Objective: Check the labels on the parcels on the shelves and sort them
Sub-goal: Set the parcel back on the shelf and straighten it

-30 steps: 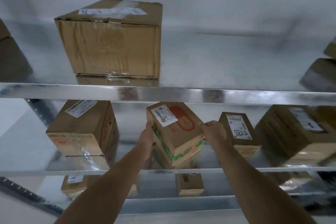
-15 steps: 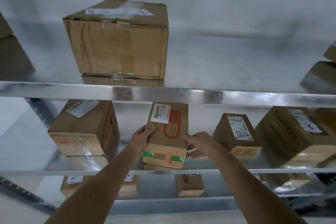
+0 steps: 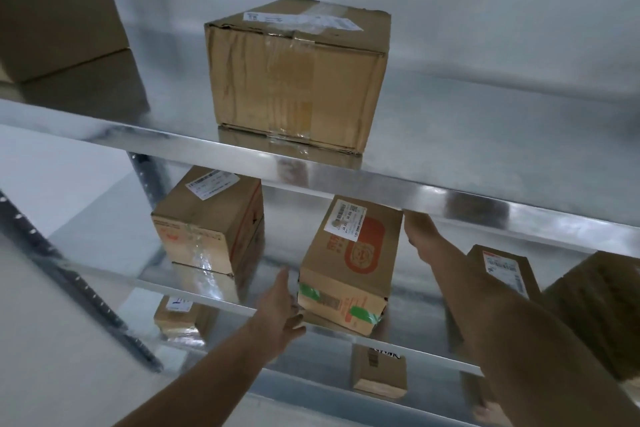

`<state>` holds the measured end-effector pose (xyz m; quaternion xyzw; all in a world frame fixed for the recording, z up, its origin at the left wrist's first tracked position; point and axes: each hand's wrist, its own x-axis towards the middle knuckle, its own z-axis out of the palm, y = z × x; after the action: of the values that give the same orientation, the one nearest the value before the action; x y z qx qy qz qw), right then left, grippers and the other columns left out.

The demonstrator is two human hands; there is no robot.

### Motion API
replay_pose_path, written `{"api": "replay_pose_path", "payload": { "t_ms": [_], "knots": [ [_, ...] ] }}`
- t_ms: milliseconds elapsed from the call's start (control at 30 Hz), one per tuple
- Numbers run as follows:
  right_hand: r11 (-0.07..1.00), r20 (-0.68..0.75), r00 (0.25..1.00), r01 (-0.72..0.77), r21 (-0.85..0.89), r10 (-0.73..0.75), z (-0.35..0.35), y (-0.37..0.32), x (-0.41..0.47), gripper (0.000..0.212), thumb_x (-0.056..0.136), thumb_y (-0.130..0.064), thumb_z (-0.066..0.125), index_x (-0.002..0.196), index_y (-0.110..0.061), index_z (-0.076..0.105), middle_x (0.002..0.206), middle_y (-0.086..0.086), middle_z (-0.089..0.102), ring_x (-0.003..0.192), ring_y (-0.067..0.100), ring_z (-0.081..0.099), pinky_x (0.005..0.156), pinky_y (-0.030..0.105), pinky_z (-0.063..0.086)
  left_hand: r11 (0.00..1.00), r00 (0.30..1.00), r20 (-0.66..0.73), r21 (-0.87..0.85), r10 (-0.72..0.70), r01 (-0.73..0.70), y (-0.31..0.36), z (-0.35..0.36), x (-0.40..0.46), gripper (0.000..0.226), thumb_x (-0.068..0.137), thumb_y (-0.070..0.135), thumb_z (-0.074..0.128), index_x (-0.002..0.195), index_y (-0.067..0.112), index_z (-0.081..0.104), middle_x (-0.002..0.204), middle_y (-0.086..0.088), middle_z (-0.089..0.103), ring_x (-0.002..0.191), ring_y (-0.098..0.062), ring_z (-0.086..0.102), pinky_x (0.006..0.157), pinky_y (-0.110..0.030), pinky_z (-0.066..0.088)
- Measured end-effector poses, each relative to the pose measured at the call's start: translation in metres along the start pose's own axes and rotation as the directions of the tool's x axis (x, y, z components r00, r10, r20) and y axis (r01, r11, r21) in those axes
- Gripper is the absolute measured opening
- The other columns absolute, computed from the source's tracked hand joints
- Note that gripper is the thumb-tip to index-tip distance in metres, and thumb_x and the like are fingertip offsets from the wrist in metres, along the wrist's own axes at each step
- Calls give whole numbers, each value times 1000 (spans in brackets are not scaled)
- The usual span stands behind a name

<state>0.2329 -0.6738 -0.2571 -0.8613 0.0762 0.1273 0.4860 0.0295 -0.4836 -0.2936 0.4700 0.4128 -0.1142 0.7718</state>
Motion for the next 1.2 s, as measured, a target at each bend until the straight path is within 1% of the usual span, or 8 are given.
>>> {"api": "replay_pose_path", "payload": {
  "t_ms": [100, 200, 367, 567, 633, 733, 933, 1200],
  "knots": [
    [996, 86, 993, 80, 40, -83, 2, -4, 8, 29, 110, -36, 29, 126, -24, 50, 116, -1, 51, 104, 17, 46, 95, 34, 36, 991, 993, 116, -121, -33, 47, -10, 7, -5, 78, 103, 63, 33, 129, -8, 54, 126, -28, 62, 119, -39, 58, 112, -49, 40],
    [994, 131, 986, 108, -9, -106, 1, -5, 13, 29, 110, -35, 28, 119, -23, 52, 118, 0, 53, 108, 18, 47, 103, 38, 37, 982, 988, 153, -189, 3, 26, -3, 14, -9, 88, 102, 67, 30, 146, -9, 43, 146, -27, 51, 137, -39, 48, 118, -51, 36],
    [999, 30, 999, 23, -23, -22, -14, 16, 4, 50, 106, -45, 33, 88, -11, 65, 99, 10, 68, 97, 28, 62, 97, 42, 49, 983, 988, 119, -163, 102, -82, 22, 9, -2, 88, 101, 68, 30, 150, -5, 39, 123, -15, 62, 110, -30, 59, 99, -43, 47],
    [994, 62, 995, -77, 76, 72, -29, 59, -46, 52, 106, -47, 38, 105, -7, 71, 107, 13, 73, 102, 31, 68, 100, 49, 53, 985, 975, 137, -7, 174, -175, 54, 14, 32, 62, 104, 64, 24, 112, 14, 59, 106, 0, 58, 98, -9, 55, 82, -30, 46],
    [987, 77, 993, -96, 126, 86, -27, 71, -65, 44, 106, -43, 44, 106, -7, 69, 104, 11, 74, 100, 29, 71, 98, 48, 55, 977, 969, 153, 59, 193, -204, 62, 20, 39, 59, 108, 56, 24, 111, 11, 61, 106, -5, 68, 101, -18, 63, 74, -31, 47],
    [977, 111, 990, -105, 186, 85, -23, 84, -88, 25, 107, -37, 47, 105, -17, 63, 101, 7, 72, 96, 26, 70, 96, 46, 56, 958, 964, 142, 151, 224, -244, 64, 30, 51, 49, 110, 39, 36, 120, 0, 65, 110, -18, 73, 98, -30, 69, 73, -37, 53],
    [945, 20, 994, -106, 311, 105, -17, 78, -96, 21, 109, -27, 42, 106, -21, 62, 96, 3, 68, 85, 18, 67, 69, 33, 55, 898, 938, 181, 283, 296, -338, 54, 44, 59, 31, 111, 14, 33, 110, 11, 64, 100, -11, 71, 88, -26, 67, 70, -36, 54],
    [943, -18, 988, -140, 301, 153, -17, 67, -78, 23, 109, -19, 41, 105, -16, 64, 98, 6, 67, 83, 22, 67, 71, 36, 58, 889, 922, 197, 258, 334, -377, 48, 44, 73, 30, 109, 9, 36, 108, 11, 66, 114, -18, 70, 101, -34, 67, 85, -40, 57]
  ]
}}
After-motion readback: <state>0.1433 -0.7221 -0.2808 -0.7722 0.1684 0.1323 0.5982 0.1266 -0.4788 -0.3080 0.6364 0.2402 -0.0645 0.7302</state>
